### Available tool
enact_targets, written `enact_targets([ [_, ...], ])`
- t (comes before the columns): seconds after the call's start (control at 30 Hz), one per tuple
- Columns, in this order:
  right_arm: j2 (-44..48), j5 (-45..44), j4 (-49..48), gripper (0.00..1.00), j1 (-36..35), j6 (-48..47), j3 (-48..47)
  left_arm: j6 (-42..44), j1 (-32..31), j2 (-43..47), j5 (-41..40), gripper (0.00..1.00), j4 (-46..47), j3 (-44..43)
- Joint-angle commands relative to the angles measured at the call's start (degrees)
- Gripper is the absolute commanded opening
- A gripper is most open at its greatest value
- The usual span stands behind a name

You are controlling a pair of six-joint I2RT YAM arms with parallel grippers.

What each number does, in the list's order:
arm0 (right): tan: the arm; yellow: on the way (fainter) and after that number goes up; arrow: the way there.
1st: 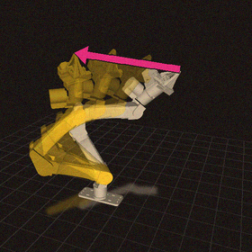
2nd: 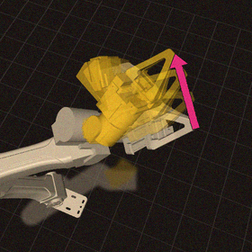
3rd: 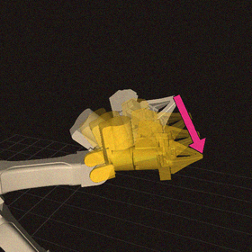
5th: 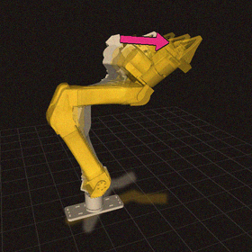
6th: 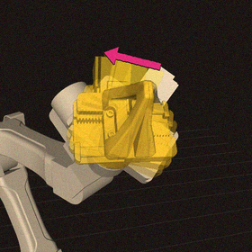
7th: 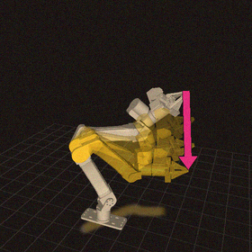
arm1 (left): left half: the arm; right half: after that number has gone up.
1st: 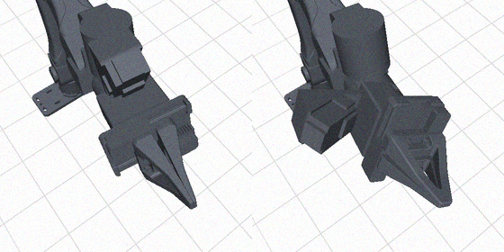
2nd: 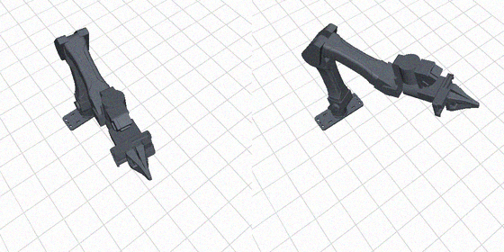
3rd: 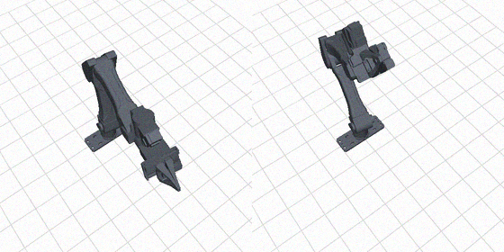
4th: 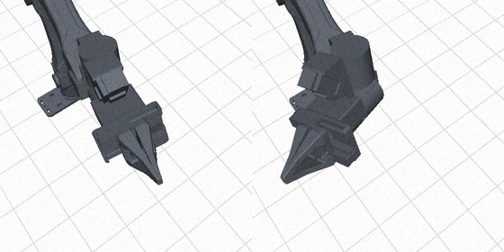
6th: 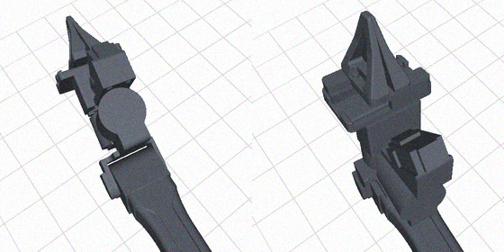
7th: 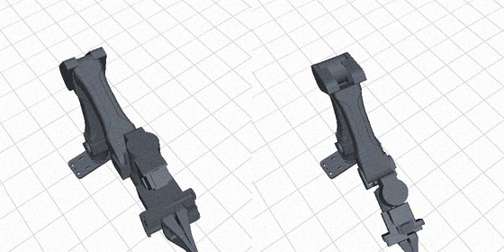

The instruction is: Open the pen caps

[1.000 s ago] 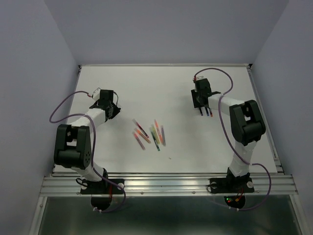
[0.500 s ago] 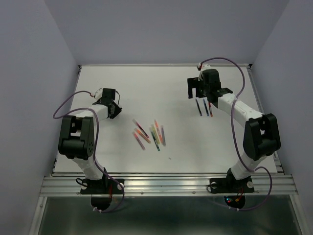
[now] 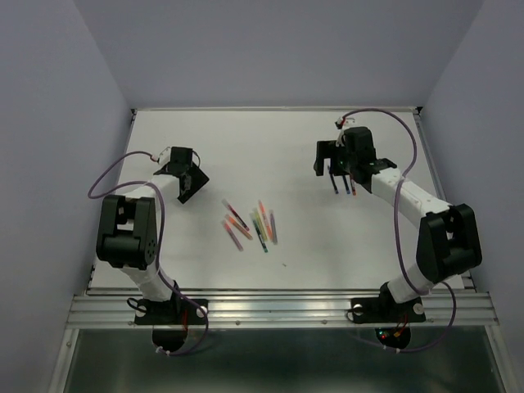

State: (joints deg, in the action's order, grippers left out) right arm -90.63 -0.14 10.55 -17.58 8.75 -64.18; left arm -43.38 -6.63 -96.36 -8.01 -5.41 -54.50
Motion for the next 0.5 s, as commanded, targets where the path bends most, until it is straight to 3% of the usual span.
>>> enact_targets([
  [0.0,4.05,1.55,-0.09,1.00,-1.74,3.02,1.34,0.40,0.39,6.35,-0.43,0.76,-1.18,-0.43],
  [0.03,4.32,0.85,1.13,1.00,-2.71,4.24,1.60,0.57,0.39,8.44,-0.34,0.79,-1.36,-0.34],
  [0.1,4.32,-3.79,3.24,1.00,-6.38,5.74,2.30,1.36,0.39,12.22,0.36,0.99,-1.62,0.09],
  [0.23,2.66,-12.22,7.28,1.00,-14.47,7.85,1.52,5.04,0.31,17.06,1.77,0.99,-3.37,-1.92],
  [0.47,-1.47,-18.73,9.05,1.00,-24.58,15.32,-0.41,5.06,0.31,26.39,2.56,0.99,-2.76,-0.52],
])
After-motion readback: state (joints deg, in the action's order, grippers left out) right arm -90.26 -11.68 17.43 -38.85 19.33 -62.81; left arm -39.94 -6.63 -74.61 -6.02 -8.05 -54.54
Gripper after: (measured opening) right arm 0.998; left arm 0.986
